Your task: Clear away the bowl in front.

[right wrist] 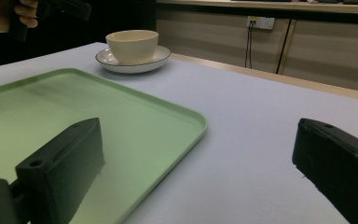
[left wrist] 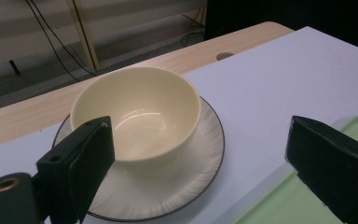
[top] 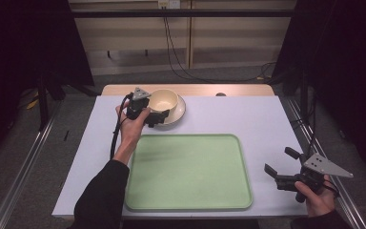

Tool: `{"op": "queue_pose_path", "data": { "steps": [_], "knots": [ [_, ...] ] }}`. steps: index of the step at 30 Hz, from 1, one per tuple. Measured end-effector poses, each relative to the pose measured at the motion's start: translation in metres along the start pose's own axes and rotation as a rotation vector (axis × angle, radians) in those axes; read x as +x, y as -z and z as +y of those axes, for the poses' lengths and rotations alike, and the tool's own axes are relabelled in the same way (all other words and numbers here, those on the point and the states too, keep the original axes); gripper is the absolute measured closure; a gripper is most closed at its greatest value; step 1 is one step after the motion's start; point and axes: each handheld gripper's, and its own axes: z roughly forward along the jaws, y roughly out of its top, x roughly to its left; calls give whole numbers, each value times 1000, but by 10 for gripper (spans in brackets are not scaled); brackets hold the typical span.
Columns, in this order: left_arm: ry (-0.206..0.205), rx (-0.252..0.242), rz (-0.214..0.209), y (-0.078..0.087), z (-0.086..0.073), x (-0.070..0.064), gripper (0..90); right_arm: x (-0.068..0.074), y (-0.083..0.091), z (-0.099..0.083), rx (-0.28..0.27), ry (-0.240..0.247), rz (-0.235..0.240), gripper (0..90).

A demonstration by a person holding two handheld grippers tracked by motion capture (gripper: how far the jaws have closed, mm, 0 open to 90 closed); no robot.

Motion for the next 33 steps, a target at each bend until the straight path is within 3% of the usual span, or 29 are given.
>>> {"op": "queue_pose_path", "data": {
  "steps": [7,9,12,16,19,20,33],
  "knots": [
    [-13,41,18,-16,7,20,107,-1,0,0,-1,-2,0,17],
    [18,36,31,-23,7,25,108,-1,0,-1,1,-3,-3,17],
    [37,95,57,-36,6,34,122,-1,0,-1,2,0,-1,17],
    [28,123,62,-45,4,41,130,-1,0,-2,4,2,-3,16],
    [72,128,78,-53,3,47,133,-1,0,-2,4,-1,-3,17],
    [82,143,103,-58,2,49,152,-2,-1,-2,4,3,-4,17],
    [87,253,167,-90,-6,57,156,-2,-1,-2,9,10,-1,18]
  ]
}}
